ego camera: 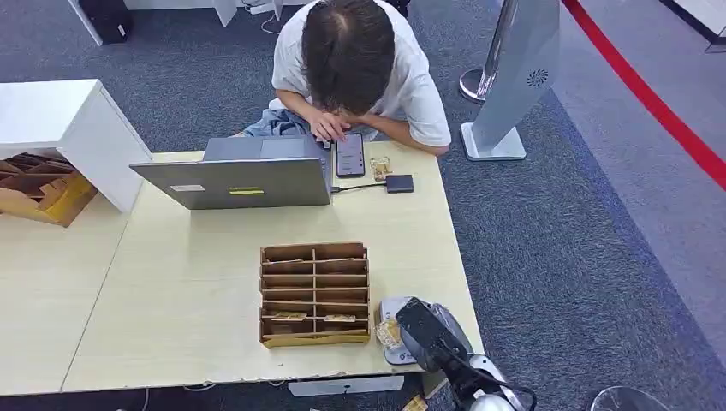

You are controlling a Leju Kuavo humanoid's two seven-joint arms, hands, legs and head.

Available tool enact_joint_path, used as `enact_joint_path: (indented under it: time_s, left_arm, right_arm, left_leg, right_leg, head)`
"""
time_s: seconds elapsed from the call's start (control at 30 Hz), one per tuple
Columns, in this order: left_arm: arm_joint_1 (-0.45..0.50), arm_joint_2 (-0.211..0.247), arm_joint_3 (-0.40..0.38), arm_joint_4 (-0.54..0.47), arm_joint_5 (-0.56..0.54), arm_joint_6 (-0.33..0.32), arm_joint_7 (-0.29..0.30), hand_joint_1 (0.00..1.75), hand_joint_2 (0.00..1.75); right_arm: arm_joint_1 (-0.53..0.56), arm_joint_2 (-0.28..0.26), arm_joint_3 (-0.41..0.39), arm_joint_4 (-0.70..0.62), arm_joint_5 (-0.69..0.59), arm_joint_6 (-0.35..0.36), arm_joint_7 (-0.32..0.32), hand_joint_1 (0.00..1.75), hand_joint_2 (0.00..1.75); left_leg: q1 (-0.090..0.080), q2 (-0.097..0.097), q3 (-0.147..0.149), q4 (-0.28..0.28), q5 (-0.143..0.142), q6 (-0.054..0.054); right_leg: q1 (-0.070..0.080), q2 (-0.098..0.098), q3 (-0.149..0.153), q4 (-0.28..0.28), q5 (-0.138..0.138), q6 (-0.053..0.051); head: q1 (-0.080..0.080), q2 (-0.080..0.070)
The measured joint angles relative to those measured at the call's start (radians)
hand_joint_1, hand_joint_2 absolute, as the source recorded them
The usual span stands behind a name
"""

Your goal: Pass the card to the sensor for recognition and then transmit it.

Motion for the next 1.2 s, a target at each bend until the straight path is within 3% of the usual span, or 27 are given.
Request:
enact_joint_path:
  time_s: [1.2]
  left_arm:
    - [0.005,-0.007,0.001,-0.008,-0.012,0.026,0.039,0.0,0.0]
  right_arm:
    - [0.0,0.024,-0.048,0.042,0.015,-0.061,0.029,1.75,1.75]
  left_leg:
    - [0.0,0.0,0.0,0.0,0.0,0.0]
  right_leg:
    - [0.0,0.0,0.0,0.0,0.0,0.0]
  head:
    - [0.0,0.0]
